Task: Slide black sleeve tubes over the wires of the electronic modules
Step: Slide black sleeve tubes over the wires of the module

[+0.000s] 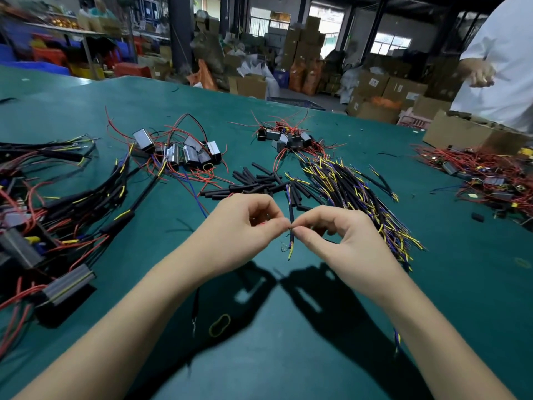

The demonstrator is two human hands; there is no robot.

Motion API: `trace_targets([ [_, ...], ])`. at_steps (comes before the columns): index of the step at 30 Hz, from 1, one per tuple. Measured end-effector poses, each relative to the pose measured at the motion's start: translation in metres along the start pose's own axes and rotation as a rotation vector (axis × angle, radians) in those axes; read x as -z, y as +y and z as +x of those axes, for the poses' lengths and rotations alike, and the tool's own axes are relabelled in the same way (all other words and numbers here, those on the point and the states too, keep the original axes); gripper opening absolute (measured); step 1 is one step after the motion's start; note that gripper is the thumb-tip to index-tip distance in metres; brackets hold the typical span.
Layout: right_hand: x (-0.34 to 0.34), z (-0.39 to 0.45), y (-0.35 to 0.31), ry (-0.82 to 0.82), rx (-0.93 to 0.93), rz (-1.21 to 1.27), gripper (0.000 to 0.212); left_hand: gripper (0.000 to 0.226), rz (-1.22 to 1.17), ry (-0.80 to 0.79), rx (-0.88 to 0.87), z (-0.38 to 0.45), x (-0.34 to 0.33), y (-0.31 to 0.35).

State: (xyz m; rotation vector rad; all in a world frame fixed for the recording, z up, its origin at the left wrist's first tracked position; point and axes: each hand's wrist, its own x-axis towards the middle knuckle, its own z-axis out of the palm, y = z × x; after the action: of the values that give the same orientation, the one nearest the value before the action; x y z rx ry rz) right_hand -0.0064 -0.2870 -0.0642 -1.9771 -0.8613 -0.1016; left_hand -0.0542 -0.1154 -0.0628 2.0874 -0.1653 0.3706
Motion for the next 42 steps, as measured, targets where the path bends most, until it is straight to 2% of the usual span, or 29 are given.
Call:
trace_targets([
  [5, 0.000, -0.001, -0.002, 0.012, 0.106, -0.141, 0.011, 0.018, 0.047, -0.010, 0.008, -0.001, -0.002, 0.000],
  [8, -0.001, -0.003, -0.003, 0.029, 0.198, -0.314, 0.006, 0.021, 0.022, -0.022, 0.080, 0.000, -0.002, 0.000],
  [12, -0.009, -0.003, -0.008, 0.156, 0.409, -0.637, 0.008, 0.023, -0.280, -0.105, 0.382, 0.004, 0.004, -0.001],
  [14, -0.015, -0.002, -0.008, 0.231, 0.483, -0.768, 0.011, 0.019, -0.421, -0.155, 0.459, 0.005, 0.007, -0.002],
  [16, -0.017, -0.003, -0.007, 0.235, 0.404, -0.710, 0.008, 0.018, -0.337, -0.109, 0.333, 0.004, 0.006, -0.004],
  [19, -0.011, -0.003, -0.002, 0.152, 0.152, -0.307, 0.008, 0.005, 0.100, 0.049, -0.141, 0.000, 0.002, -0.003],
  [21, -0.007, -0.002, 0.000, 0.116, 0.039, -0.133, 0.013, 0.007, 0.307, 0.030, -0.334, 0.000, 0.002, -0.003],
  [24, -0.006, 0.000, 0.001, 0.048, -0.022, -0.051, 0.016, 0.002, 0.441, -0.002, -0.424, 0.001, 0.006, -0.005],
  [28, -0.007, -0.002, 0.000, 0.077, 0.071, -0.162, 0.014, 0.006, 0.475, -0.034, -0.432, 0.002, 0.006, -0.006],
  [31, -0.008, -0.003, 0.000, 0.111, 0.254, -0.459, 0.005, 0.005, 0.391, -0.010, -0.376, 0.001, 0.003, -0.004],
  [33, -0.011, -0.003, 0.000, 0.177, 0.401, -0.709, 0.009, 0.009, 0.264, -0.011, -0.249, 0.000, 0.001, -0.002],
  [35, -0.013, -0.001, 0.000, 0.228, 0.475, -0.802, 0.015, 0.014, 0.076, -0.063, -0.088, 0.001, 0.002, -0.001],
  [37, -0.012, -0.001, -0.002, 0.209, 0.401, -0.649, 0.011, 0.016, -0.064, -0.075, 0.014, 0.002, 0.004, -0.001],
  [39, -0.007, -0.001, 0.000, 0.143, 0.298, -0.411, 0.005, 0.016, -0.084, -0.035, 0.053, 0.002, 0.003, 0.000],
  [42, -0.004, -0.003, 0.003, 0.090, 0.309, -0.383, 0.013, 0.016, -0.134, 0.003, 0.112, 0.001, 0.001, 0.001],
])
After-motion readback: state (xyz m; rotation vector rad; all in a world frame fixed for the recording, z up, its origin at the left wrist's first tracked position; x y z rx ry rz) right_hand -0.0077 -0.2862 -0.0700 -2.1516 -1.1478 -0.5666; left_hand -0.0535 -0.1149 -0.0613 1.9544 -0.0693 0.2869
